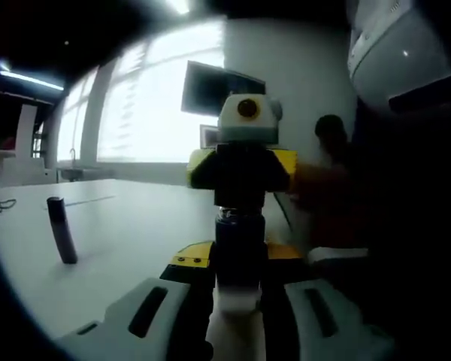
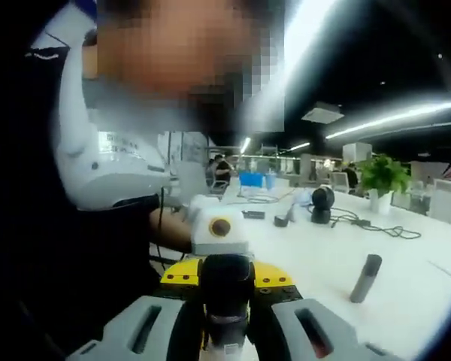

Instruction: Pick up cosmetic bottle twist off cap place on table pick up cap screw tight cap place on table

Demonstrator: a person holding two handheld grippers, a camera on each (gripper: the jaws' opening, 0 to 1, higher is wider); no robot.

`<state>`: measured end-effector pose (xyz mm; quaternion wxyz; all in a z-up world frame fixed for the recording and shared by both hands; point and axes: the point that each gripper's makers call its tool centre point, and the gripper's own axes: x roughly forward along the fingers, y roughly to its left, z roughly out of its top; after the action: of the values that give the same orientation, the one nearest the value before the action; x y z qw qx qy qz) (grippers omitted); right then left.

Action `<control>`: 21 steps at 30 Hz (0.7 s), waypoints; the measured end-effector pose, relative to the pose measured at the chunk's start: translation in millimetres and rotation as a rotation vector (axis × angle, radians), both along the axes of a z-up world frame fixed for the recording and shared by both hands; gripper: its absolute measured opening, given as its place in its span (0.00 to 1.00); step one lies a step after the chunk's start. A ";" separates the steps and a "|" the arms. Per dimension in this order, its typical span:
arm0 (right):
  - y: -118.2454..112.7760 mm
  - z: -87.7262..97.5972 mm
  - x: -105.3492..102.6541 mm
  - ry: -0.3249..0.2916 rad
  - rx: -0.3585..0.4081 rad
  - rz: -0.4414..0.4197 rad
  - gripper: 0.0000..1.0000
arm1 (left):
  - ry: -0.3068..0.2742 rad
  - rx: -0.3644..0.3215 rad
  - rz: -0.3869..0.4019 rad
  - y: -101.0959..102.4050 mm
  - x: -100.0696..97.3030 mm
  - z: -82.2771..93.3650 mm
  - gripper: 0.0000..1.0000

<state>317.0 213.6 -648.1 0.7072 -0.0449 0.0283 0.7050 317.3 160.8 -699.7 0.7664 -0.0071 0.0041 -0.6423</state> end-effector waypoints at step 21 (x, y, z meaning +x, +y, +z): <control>-43.7 6.2 28.3 -0.029 0.012 0.008 0.39 | 0.002 -0.001 -0.009 -0.1 -0.7 0.5 0.13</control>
<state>345.3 169.9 -642.0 0.7050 -0.0510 0.0137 0.7072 316.6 160.7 -699.2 0.7633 -0.0080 0.0044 -0.6459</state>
